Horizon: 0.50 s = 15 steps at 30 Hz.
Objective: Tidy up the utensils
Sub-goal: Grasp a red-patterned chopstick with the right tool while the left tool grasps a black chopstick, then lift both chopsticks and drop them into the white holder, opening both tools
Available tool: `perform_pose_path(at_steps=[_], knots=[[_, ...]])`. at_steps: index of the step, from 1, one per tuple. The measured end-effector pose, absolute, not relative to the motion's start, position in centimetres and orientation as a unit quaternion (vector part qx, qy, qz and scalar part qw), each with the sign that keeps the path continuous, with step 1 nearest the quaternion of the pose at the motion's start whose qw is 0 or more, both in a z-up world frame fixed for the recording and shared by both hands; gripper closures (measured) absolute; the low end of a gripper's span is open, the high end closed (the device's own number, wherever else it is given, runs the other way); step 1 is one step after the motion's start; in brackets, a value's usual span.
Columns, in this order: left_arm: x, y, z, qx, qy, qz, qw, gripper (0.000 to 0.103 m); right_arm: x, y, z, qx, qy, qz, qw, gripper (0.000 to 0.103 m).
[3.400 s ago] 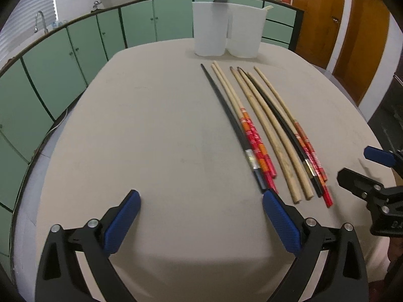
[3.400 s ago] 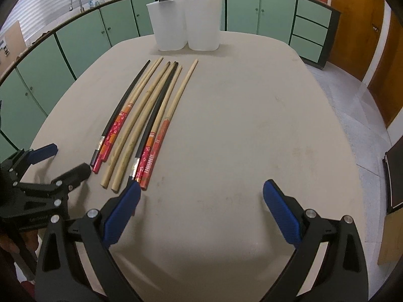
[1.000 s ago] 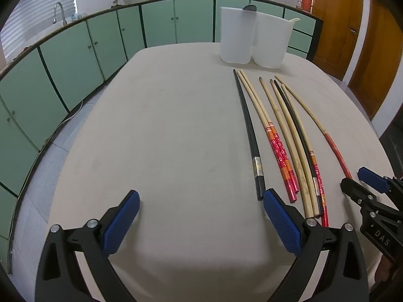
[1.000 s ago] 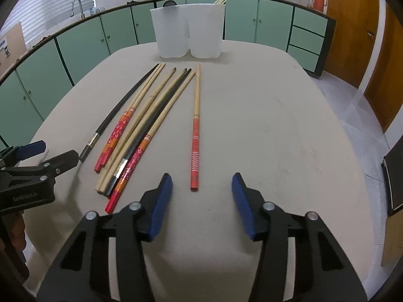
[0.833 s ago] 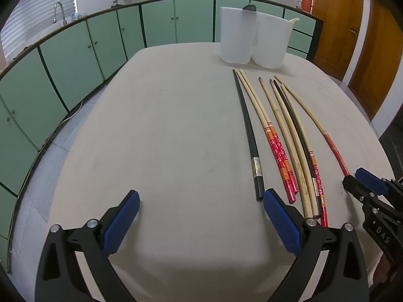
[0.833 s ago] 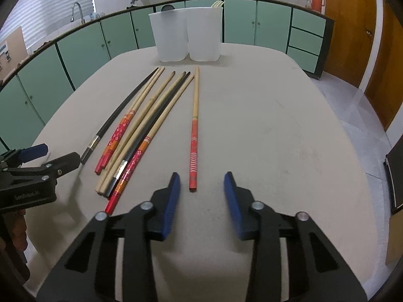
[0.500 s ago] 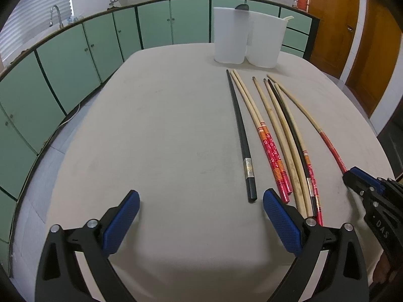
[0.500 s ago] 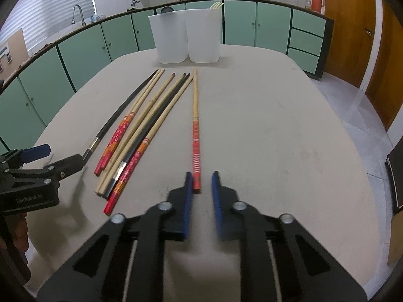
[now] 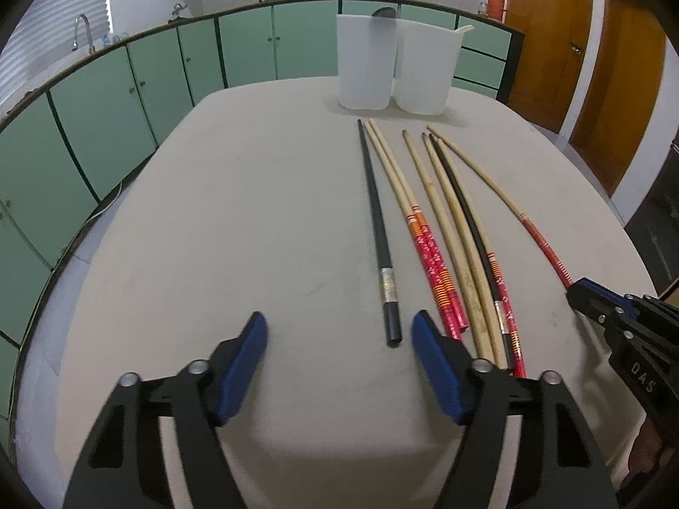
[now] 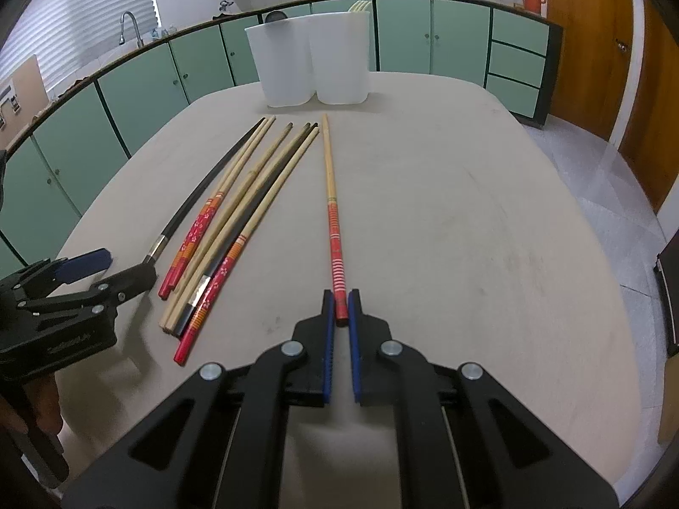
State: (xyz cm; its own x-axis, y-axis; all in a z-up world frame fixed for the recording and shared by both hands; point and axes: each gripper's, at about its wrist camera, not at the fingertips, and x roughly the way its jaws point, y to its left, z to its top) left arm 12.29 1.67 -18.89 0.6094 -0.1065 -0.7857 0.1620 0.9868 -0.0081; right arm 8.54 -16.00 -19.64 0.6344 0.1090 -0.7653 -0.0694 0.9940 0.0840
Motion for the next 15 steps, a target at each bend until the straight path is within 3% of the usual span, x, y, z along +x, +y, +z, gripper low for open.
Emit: perform_pose_path(at_steps=[5,7,10,15], knots=[[12.2,0.8,-18.8,0.041,0.431,-0.083,0.898,0.062,8.5,-16.0,-19.7,0.025,0.424,0.050,0.904,0.097],[12.3,0.5,-18.8,0.039,0.431,-0.090,0.897,0.080,8.5,-16.0,-19.7,0.026,0.424,0.050,0.904,0.097],[12.6,0.1,-18.8,0.033,0.434,-0.097,0.895,0.096,8.5,-16.1,-19.7,0.027,0.423,0.051,0.904,0.097],[12.6,0.4,-18.2,0.020,0.426,-0.094,0.900,0.096,8.6,-16.2,-19.5,0.033,0.424,0.055,0.903,0.097]])
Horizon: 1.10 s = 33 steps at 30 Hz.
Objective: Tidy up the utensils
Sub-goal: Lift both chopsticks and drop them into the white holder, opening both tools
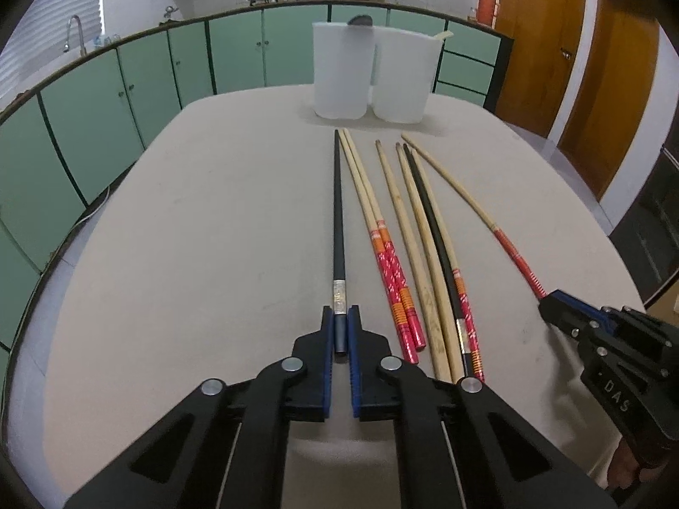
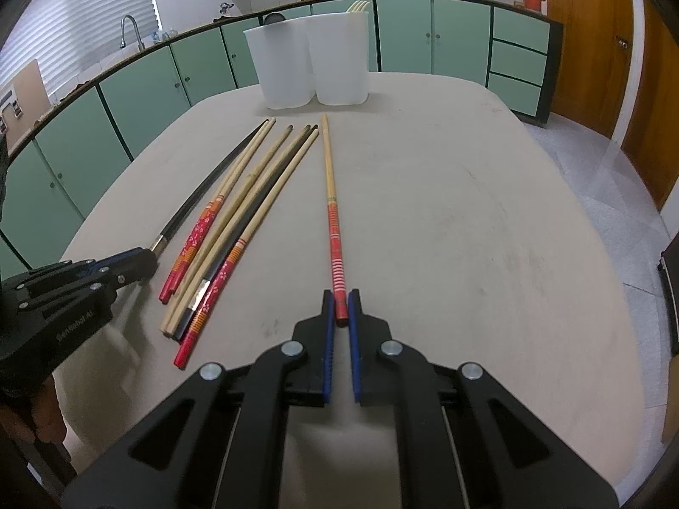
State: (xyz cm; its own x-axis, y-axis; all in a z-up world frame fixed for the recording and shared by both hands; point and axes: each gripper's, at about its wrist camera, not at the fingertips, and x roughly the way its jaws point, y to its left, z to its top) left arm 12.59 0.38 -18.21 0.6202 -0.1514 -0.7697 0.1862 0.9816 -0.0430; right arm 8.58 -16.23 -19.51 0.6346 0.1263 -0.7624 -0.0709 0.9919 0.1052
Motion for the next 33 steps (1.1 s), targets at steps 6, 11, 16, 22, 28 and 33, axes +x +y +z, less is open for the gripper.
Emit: perform_pose_path(at_steps=[6,11,16,22,28,33], knots=[[12.2,0.4,-16.2,0.033,0.395,-0.087,0.914,0.096,8.5,-16.6,-18.1,0.027,0.410,0.050,0.910,0.098],[11.8,0.6,-13.7,0.036,0.365,-0.082,0.927,0.096,8.4,-16.7,-15.5,0.003,0.382,0.053,0.922,0.098],[11.8,0.7,-10.7,0.034,0.325,-0.081,0.942,0.096,9.0,-17.5,-13.4,0.008,0.384,0.057,0.922,0.098],[12.7,1.1,-7.7,0.021,0.292,-0.082,0.953,0.096,9.7,-18.2,-10.0,0.011,0.363,0.069,0.929,0.098],[14.5,1.3,-4.9,0.017,0.268,-0.087,0.959,0.096,11.3,-18.9,-6.5,0.018,0.348,0.079,0.934,0.098],[16.6,1.4,-3.3,0.010,0.256,-0.093,0.962,0.096,13.3,-19.9,-3.3,0.042,0.333,0.093,0.937,0.098]])
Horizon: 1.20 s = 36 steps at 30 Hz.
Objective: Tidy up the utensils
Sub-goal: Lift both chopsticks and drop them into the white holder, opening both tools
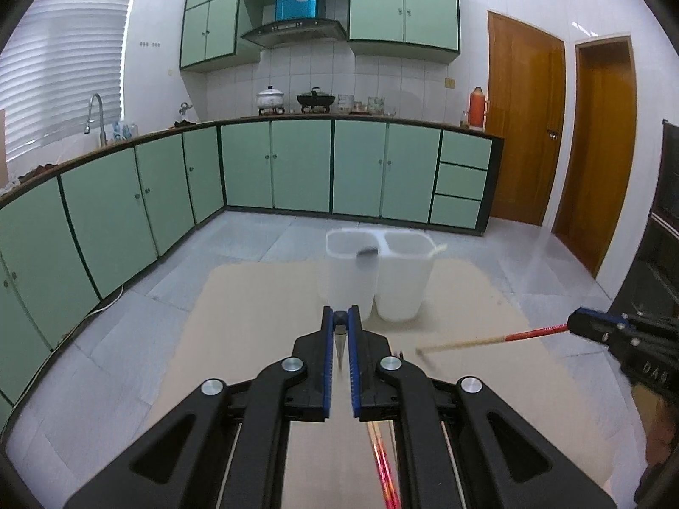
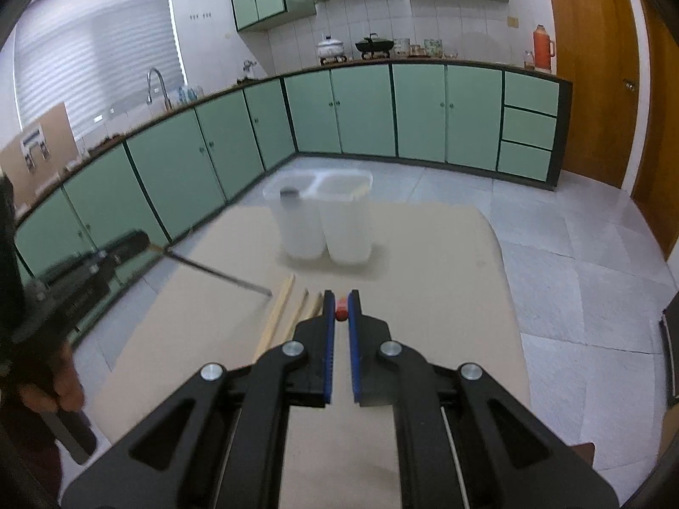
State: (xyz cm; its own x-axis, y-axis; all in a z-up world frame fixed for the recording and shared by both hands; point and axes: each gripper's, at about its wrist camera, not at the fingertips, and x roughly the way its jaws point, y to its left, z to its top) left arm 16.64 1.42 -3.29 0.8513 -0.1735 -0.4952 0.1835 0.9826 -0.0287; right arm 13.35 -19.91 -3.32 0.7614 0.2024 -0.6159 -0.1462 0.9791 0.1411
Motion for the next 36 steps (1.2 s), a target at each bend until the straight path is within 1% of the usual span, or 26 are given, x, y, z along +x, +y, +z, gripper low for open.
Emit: perform_pose_path(at_steps=[4,8,16,20,25,36], knots=[[18.3,1.4,-2.5,0.005,0.259,-0.098,0.961,0.096,15.6,-20.1,-1.1,0.034,0.324,0.096,0.941,0.098],[19.3,1.5,-2.0,0.001,0.262,-0.102,0.960,0.096,17.3,-19.8,-0.1,0.026,0.330,0.105,0.938,0.098],[20.1,1.9,-0.6,-0.011,0.259,-0.110,0.959,0.096,19.2,-19.4,2.1,0.000,0.316,0.126,0.940,0.098],[20.2,2.0,0.3,-0.016,0.255,-0.118,0.960,0.096,19.8,-19.8,3.3,0.013,0.311,0.145,0.939,0.098],[20.1,2.1,2.6,-0.019,0.233,-0.129,0.964,0.096,20.3,-20.2,5.2,0.027,0.294,0.154,0.943,0.098],[23.5,1.1,9.8,-0.014,0.154,-0.136,0.978,0.096,24.4,-20.7,12.8,0.017,0.217,0.148,0.965,0.098]])
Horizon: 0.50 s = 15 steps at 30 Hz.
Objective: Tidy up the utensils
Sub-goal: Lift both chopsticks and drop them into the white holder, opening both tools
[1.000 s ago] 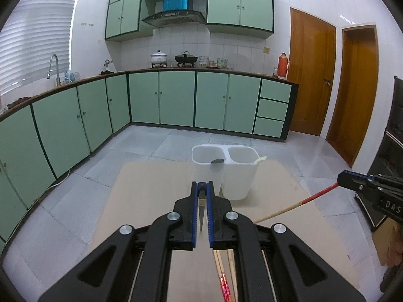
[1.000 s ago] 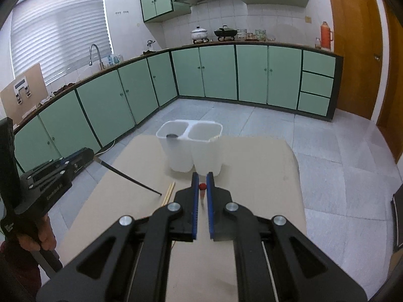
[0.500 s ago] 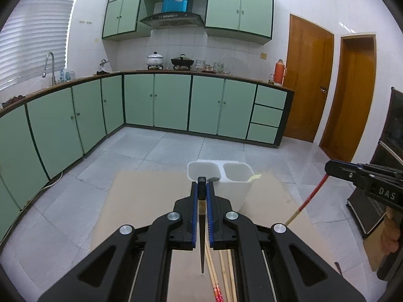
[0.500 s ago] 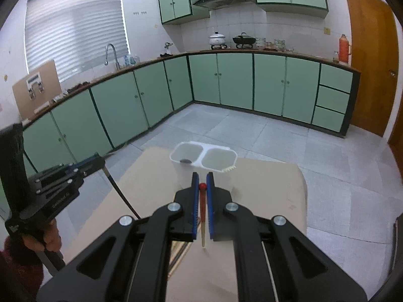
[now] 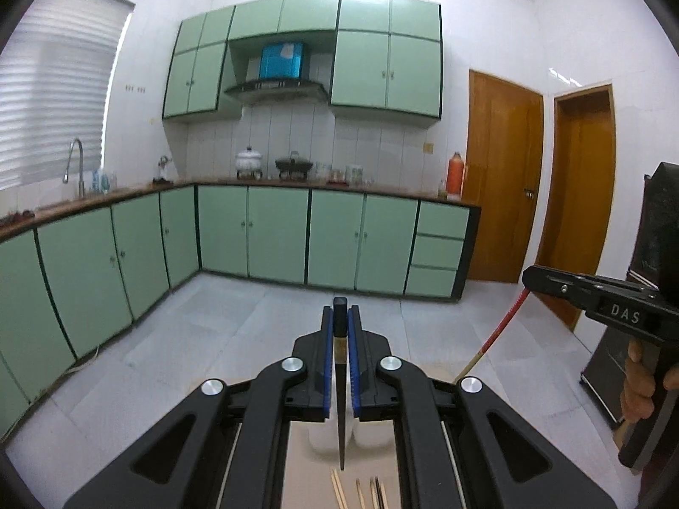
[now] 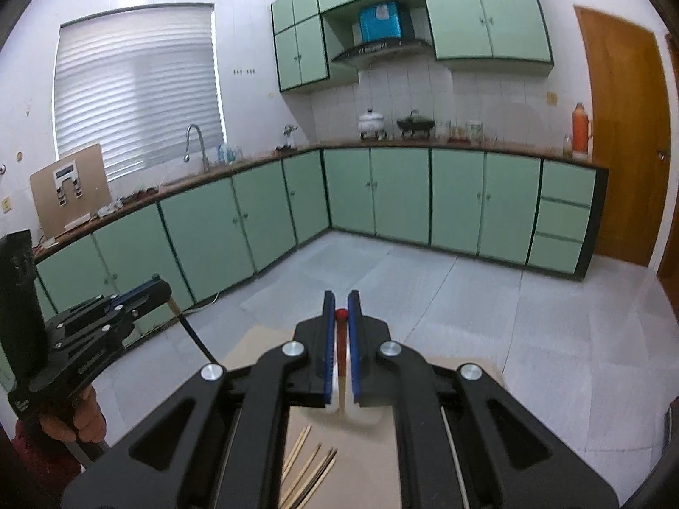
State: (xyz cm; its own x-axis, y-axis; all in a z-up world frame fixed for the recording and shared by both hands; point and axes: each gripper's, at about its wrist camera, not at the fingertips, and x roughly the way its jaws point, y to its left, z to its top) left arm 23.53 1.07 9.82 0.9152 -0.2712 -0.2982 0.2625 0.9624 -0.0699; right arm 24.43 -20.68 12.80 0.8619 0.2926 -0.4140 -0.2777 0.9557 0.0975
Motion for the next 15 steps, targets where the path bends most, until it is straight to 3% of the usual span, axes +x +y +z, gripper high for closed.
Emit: perform_pose_path(at_steps=[9,15], knots=[[29.9,-1.2,11.3,0.001,0.128,-0.132,0.983,0.096,30.4,-20.7,12.3,0.003,0.205,0.124,0.971,0.098],[33.9,-2.8,8.8,0.007,0.142,-0.128,0.982,0.096,33.7,-20.7,8.9,0.015,0.227,0.123,0.966,0.098]])
